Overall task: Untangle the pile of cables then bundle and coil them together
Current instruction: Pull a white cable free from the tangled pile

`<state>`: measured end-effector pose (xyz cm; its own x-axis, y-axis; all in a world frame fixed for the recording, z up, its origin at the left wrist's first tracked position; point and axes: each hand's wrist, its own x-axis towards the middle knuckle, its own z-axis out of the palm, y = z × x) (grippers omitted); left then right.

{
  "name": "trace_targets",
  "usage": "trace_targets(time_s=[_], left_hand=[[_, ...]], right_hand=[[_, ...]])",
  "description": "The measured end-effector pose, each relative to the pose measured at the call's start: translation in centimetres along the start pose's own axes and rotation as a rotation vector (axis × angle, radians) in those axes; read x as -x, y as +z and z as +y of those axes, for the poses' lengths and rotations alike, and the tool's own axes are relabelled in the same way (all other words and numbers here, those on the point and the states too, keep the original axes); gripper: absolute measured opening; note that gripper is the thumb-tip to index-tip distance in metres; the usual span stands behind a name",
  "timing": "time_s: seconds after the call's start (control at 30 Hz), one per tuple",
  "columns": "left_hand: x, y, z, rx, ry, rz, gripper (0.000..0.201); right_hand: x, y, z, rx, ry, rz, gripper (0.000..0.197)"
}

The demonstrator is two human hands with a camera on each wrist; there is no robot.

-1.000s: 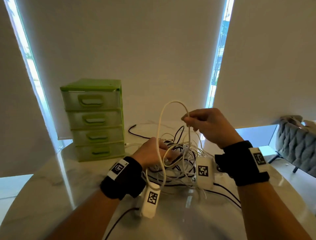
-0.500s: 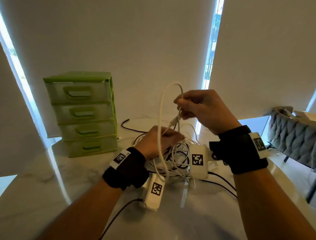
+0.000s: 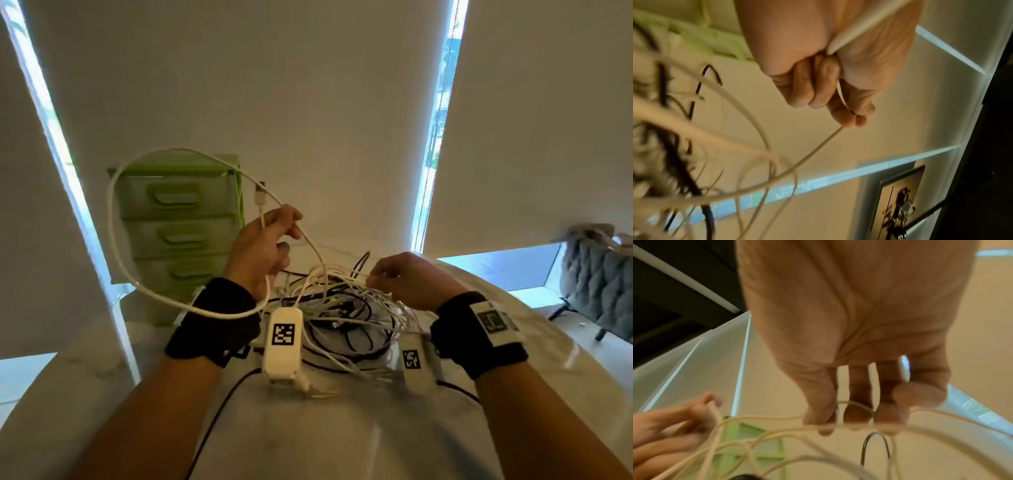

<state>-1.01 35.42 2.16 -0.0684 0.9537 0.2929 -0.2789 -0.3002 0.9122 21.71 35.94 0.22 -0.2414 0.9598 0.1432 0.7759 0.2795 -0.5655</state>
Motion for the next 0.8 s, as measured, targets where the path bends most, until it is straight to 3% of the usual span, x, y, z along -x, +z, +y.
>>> trace_targets(time_s=[0.13,0.23,0.33,0.4,0.47,0.5,0.57,0.63,0.73,0.8], left_hand=[[-0.4,-1.5,0.8,-0.004,0.025,0.027,0.027],[-0.1,-0.8,0.5,-0.026,0.019,0.02,0.026],[0.0,0.0,0.5,0.011,0.007,0.0,0.027],[0.1,0.5,0.5,0.051,0.014,-0.029,0.027],[0.3,0.7,0.6,0.086,0.036,-0.052,0.025],[0.4,0.7,0.6,0.09,0.043,-0.06,0.022],[0.6,0.3,0.4,-0.005,0.037,-0.084,0.019],[1.1,0.0,-0.4,-0.24,-0.007,-0.166,0.025],[2.4,1.3,-1.9,-0.418,-0.13,-0.351,0.014],[2.9,2.4,-2.3,-0.405,-0.15,-0.369,0.015]], right_hand=[[-0.1,-2.1,2.9,-0.204,0.083,0.368,0.02],[0.1,-2.6,2.4,-0.145,0.126,0.485,0.01],[0.4,-2.0,-0.9,-0.157,-0.027,0.491,0.019],[0.9,-1.0,-3.5,-0.266,-0.192,0.369,0.016],[1.0,0.2,-5.3,-0.231,-0.241,0.197,0.011],[1.0,0.5,-5.7,-0.225,-0.239,0.179,0.006],[0.9,0.1,-5.8,-0.312,-0.22,0.279,0.009],[0.9,-0.7,-5.7,-0.483,-0.198,0.346,0.011],[1.1,-1.0,-6.0,-0.626,-0.24,0.294,0.009],[1.2,-0.7,-6.0,-0.577,-0.279,0.293,0.009]])
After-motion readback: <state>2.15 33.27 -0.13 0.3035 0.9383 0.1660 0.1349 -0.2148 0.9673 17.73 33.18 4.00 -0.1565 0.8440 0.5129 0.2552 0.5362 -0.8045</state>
